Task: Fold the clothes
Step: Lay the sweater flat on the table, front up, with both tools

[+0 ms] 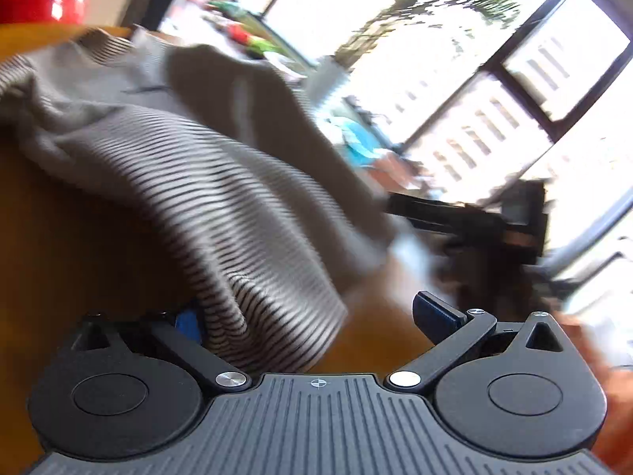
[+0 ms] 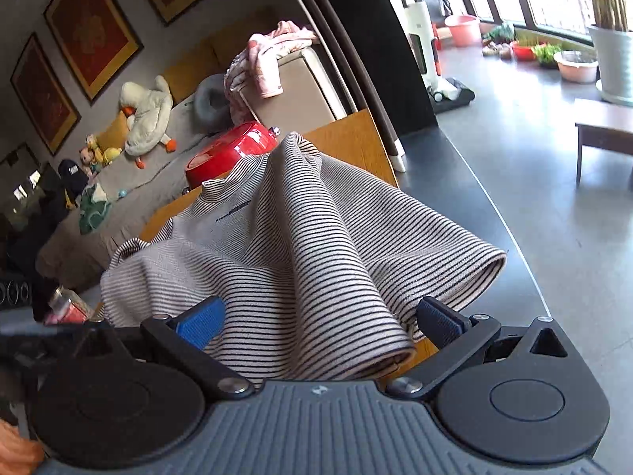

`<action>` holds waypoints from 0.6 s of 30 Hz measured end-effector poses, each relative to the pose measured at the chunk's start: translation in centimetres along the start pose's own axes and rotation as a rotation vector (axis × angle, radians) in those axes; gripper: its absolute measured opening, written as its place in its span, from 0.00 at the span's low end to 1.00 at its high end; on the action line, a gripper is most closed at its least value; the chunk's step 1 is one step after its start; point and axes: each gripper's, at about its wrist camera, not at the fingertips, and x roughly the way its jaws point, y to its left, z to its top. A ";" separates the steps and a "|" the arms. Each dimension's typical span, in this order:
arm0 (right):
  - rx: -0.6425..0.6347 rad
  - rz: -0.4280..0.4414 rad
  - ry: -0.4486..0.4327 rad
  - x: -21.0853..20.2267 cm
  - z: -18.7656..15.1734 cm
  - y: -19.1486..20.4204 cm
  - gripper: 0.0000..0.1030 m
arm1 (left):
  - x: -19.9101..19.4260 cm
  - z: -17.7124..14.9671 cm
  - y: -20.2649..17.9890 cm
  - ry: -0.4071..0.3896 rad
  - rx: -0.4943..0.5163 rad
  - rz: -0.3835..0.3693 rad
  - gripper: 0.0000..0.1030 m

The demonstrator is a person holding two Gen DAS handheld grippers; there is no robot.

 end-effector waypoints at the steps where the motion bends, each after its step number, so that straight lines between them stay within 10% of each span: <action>1: -0.001 0.024 -0.017 -0.1 0.3 0.2 1.00 | -1.6 -0.3 -1.2 -0.050 0.025 -0.020 1.00; 8: -0.039 0.096 -0.108 -1.1 2.1 1.5 1.00 | -9.8 1.2 -4.4 -0.362 0.088 0.157 1.00; 14: 0.006 0.131 0.120 5.9 0.2 4.1 1.00 | -6.2 3.1 -1.6 -0.319 -0.037 0.334 1.00; 18: -0.206 0.187 0.218 5.8 -4.9 11.2 1.00 | -3.5 3.3 2.0 -0.284 -0.113 0.407 1.00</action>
